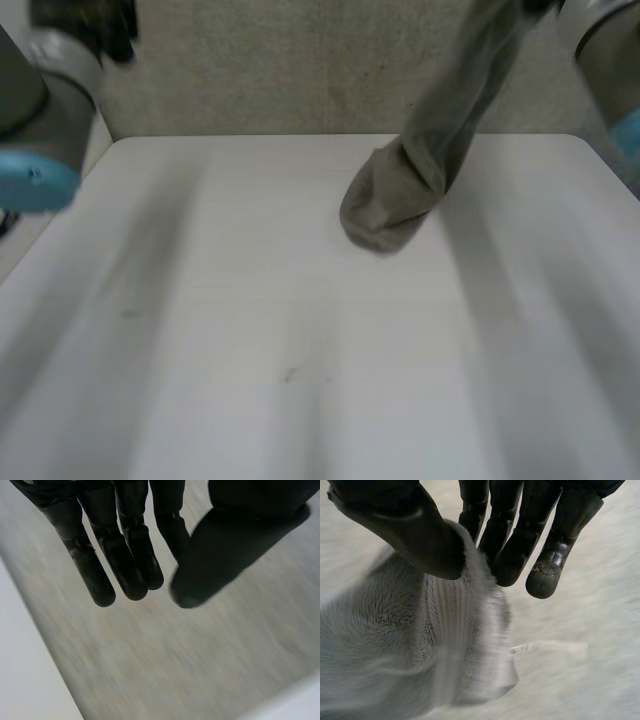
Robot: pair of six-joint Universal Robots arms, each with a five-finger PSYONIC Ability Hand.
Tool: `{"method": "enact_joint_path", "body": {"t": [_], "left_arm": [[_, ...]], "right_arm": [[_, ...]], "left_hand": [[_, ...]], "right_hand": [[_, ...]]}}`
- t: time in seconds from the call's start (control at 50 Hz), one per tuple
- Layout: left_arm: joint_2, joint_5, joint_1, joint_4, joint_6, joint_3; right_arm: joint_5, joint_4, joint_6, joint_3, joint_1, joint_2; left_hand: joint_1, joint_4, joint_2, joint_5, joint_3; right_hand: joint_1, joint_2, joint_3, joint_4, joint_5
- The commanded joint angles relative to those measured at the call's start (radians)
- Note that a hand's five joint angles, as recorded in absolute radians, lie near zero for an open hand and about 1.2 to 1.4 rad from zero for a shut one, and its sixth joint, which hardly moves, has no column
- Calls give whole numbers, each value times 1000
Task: Fold the towel.
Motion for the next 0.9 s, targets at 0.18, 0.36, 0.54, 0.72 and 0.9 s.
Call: {"method": "enact_joint_path", "body": {"t": [0.18,0.36,0.54,0.72,0.9], "left_arm": [[-3,200,-5,69,-16,-430],[33,204,-39,93,-96,-430],[41,256,-91,95,-141,-325],[-52,388,-168,86,-187,-205],[-184,430,-264,87,-285,-168]], "right_arm": [[-94,-29,-7,376,26,-201],[-186,-26,-4,456,21,-361],[-300,-21,-4,611,20,-563],[-383,-32,-4,783,20,-761],[-395,-29,-7,849,14,-829]], "left_hand": [[-649,-649,-649,-649,-649],[-649,-649,-649,-649,-649],[-646,-646,-646,-646,-646],[-649,-649,-649,-649,-649],[-672,-672,-672,-672,-673]], "right_hand": [[60,53,59,53,37],[60,53,59,53,37],[60,53,59,53,37],[60,53,59,53,37],[60,53,59,53,37]]}}
